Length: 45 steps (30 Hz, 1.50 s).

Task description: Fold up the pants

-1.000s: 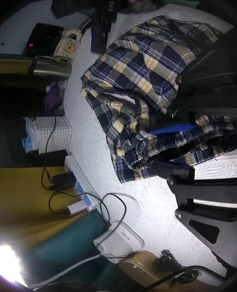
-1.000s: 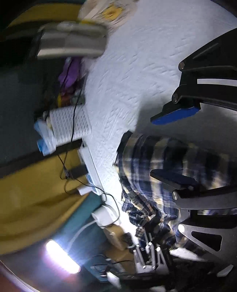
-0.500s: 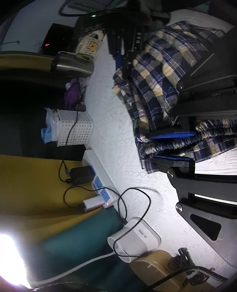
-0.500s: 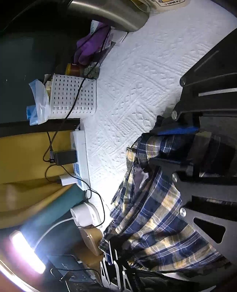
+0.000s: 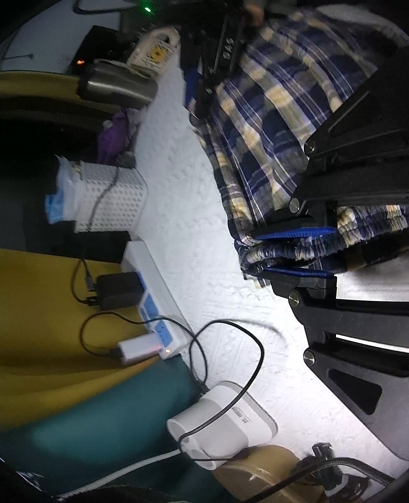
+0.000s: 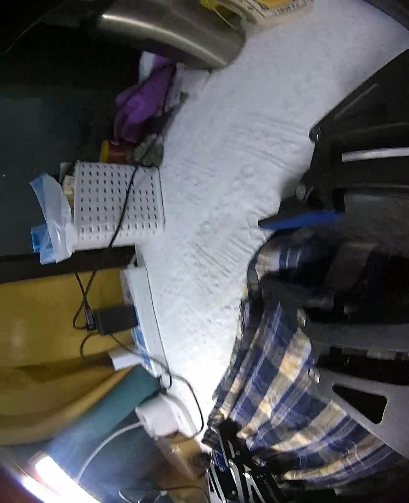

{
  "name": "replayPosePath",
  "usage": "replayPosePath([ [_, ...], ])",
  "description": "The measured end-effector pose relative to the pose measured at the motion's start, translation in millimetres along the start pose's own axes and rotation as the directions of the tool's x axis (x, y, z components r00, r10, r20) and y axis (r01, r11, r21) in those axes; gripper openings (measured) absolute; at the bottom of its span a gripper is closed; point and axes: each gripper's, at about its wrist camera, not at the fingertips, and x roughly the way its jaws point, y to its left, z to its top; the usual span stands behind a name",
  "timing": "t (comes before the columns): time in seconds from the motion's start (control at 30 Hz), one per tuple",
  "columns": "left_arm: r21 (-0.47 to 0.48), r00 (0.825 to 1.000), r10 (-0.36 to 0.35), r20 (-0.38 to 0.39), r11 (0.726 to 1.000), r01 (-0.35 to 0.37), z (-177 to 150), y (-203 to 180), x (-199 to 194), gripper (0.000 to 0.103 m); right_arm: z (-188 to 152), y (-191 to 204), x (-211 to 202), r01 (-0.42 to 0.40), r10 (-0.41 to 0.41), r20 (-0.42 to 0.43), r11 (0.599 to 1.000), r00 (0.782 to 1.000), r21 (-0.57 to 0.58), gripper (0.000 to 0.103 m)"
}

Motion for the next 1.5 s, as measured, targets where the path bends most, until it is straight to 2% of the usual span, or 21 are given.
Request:
replayPosePath([
  [0.03,-0.007,1.0,0.001,-0.011,1.0,-0.001,-1.6,1.8,4.0,0.016,-0.1,-2.9,2.5,0.006,-0.006,-0.011,1.0,1.0,0.008,0.056],
  [0.1,-0.024,1.0,-0.007,-0.025,1.0,0.006,-3.7,5.8,9.6,0.019,0.0,-8.5,4.1,0.022,-0.021,-0.018,0.999,1.0,0.027,0.062],
  [0.27,-0.079,0.999,-0.041,-0.025,0.996,0.039,2.1,14.8,2.0,0.025,-1.9,-13.2,-9.2,0.12,-0.12,0.018,0.993,0.993,0.016,0.063],
  [0.3,-0.086,0.999,-0.035,-0.018,0.996,0.033,3.4,16.3,-2.5,0.034,-3.1,-15.2,-16.5,0.142,-0.142,0.031,0.99,0.989,0.023,0.063],
  [0.33,-0.093,1.0,-0.019,-0.008,0.995,0.019,4.9,18.3,-7.7,0.048,-3.7,-16.8,-20.7,0.155,-0.156,0.039,0.988,0.987,0.028,0.063],
  [0.4,-0.11,1.0,0.002,0.031,0.994,0.001,6.5,23.3,-22.9,0.057,-6.2,-22.4,-31.2,0.184,-0.186,0.046,0.982,0.981,0.045,0.063],
  [0.53,-0.109,0.996,0.017,0.084,0.994,-0.008,7.2,19.7,-53.9,0.057,-14.6,-21.5,-50.3,0.122,-0.125,0.061,0.991,0.99,0.06,0.063],
  [0.73,-0.07,0.993,-0.011,0.119,0.997,0.02,0.7,-1.9,-83.5,0.057,-27.3,7.6,-65.4,0.024,-0.026,0.061,0.999,0.998,0.027,0.063],
  [0.83,-0.043,0.994,-0.056,0.092,0.997,0.06,-7.2,-14.8,-85.2,0.057,-35.0,22.8,-67.9,-0.01,0.01,0.047,1.0,0.999,-0.003,0.063],
  [0.93,-0.016,0.997,-0.072,0.032,0.997,0.072,-20.0,-26.5,-71.0,0.057,-47.4,35.4,-62.5,-0.014,0.014,0.019,0.999,1.0,-0.036,0.064],
  [1.03,0.013,0.998,-0.048,-0.044,0.999,0.049,-33.2,-28.8,-47.1,0.057,-57.9,35.2,-53.2,0.02,-0.021,-0.014,0.999,1.0,-0.047,0.064],
  [1.07,0.015,0.998,-0.02,-0.066,1.0,0.021,-36.3,-26.3,-38.5,0.057,-60.8,32.9,-51.5,0.027,-0.028,-0.02,0.999,0.999,-0.041,0.064],
  [1.1,-0.006,0.996,0.004,-0.087,1.0,-0.004,-38.7,-20.0,-31.4,0.058,-62.4,30.7,-51.2,0.032,-0.033,-0.025,0.999,0.999,-0.033,0.064],
  [1.17,-0.063,0.995,-0.024,-0.099,0.998,0.017,-39.8,-7.3,-27.9,0.059,-64.2,23.8,-54.2,0.044,-0.044,-0.027,0.999,0.999,-0.012,0.064],
  [1.33,-0.062,0.999,0.03,-0.036,0.998,-0.032,-31.1,-9.0,-51.6,0.059,-64.4,12.7,-70.8,0.088,-0.088,-0.017,0.996,0.996,0.019,0.064],
  [1.5,-0.03,0.998,-0.033,0.062,0.999,0.035,-24.9,-31.4,-87.6,0.059,-65.2,27.2,-91.9,0.009,-0.009,0.022,1.0,1.0,0.013,0.065],
])
